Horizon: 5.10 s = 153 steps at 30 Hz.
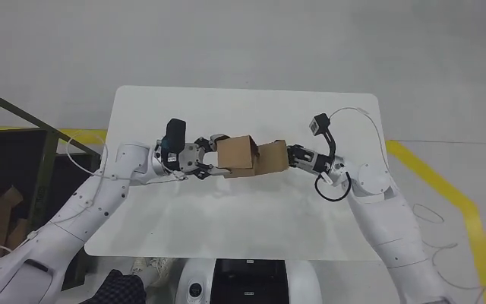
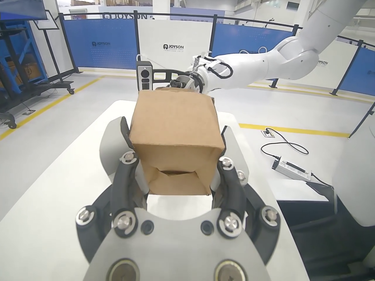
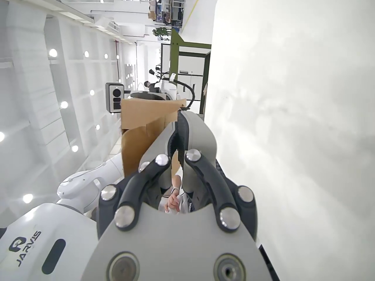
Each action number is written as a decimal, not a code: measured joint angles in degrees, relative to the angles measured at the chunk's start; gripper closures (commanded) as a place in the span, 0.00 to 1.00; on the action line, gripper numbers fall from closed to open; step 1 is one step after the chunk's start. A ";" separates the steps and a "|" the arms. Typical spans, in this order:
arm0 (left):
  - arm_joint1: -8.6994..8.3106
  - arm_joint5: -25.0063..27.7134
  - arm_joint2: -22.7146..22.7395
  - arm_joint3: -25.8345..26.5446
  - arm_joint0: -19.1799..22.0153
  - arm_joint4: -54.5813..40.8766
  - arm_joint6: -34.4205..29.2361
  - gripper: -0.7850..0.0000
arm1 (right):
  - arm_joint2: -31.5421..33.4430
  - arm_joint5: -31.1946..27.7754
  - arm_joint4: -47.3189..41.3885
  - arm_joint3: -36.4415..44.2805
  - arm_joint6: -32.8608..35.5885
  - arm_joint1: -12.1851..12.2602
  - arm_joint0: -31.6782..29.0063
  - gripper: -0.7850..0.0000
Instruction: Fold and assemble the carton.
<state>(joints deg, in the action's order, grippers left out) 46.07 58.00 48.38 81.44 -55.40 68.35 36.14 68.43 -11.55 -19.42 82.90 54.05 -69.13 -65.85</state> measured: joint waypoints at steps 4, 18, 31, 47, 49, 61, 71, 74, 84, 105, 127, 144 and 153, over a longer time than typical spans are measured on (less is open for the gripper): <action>-0.03 0.00 -0.67 -0.51 0.29 1.05 0.52 0.87 | -0.56 0.49 -0.39 1.77 2.00 0.10 -0.01 1.00; 0.53 0.00 0.16 -2.34 0.93 7.49 2.58 0.90 | -3.68 1.94 1.92 3.68 1.90 -0.02 1.23 0.58; 1.18 0.00 0.83 -3.23 0.71 10.08 4.06 0.90 | -4.03 2.43 3.67 5.40 1.44 0.35 0.84 0.60; 1.73 0.00 1.32 -3.53 0.47 10.34 4.31 0.94 | -4.22 1.28 -2.44 4.44 2.12 0.28 0.77 0.79; 1.77 0.00 1.37 -3.55 0.47 10.27 4.30 0.94 | -4.43 1.59 -2.40 4.20 1.78 0.26 0.82 0.82; 1.86 0.00 1.80 -3.41 0.30 10.32 4.12 0.95 | -5.15 2.44 0.98 4.54 -0.13 0.40 1.23 0.77; 1.81 0.00 1.83 -3.18 0.20 10.03 4.14 0.97 | -4.56 2.95 2.12 4.99 -1.62 0.67 0.72 0.81; 1.76 0.00 1.86 -3.18 0.15 9.89 4.16 0.97 | -4.28 3.02 2.37 4.60 -2.19 0.75 0.70 0.80; 1.68 0.00 1.73 -2.94 0.15 9.51 3.67 0.96 | -4.70 3.56 4.03 5.48 -3.32 0.84 0.72 0.81; 2.11 0.00 1.77 -3.69 0.41 9.37 2.48 0.96 | -4.83 8.36 13.18 14.31 -10.72 1.33 -2.01 0.78; 2.48 0.00 1.96 -4.43 0.64 8.56 1.97 0.95 | -5.51 9.85 14.72 17.75 -12.05 1.56 -3.91 1.00; 2.46 0.00 2.01 -5.43 0.92 6.91 1.30 0.98 | -3.71 8.42 12.16 17.94 -11.78 1.83 -5.13 1.00; 2.62 0.00 2.57 -5.95 1.29 5.11 0.37 0.98 | -4.30 7.60 11.52 18.20 -11.37 1.84 -5.76 1.00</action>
<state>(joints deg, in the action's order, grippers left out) 48.68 58.00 50.96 75.49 -54.12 73.46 36.51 64.12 -3.95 -7.90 101.10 42.68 -67.29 -71.60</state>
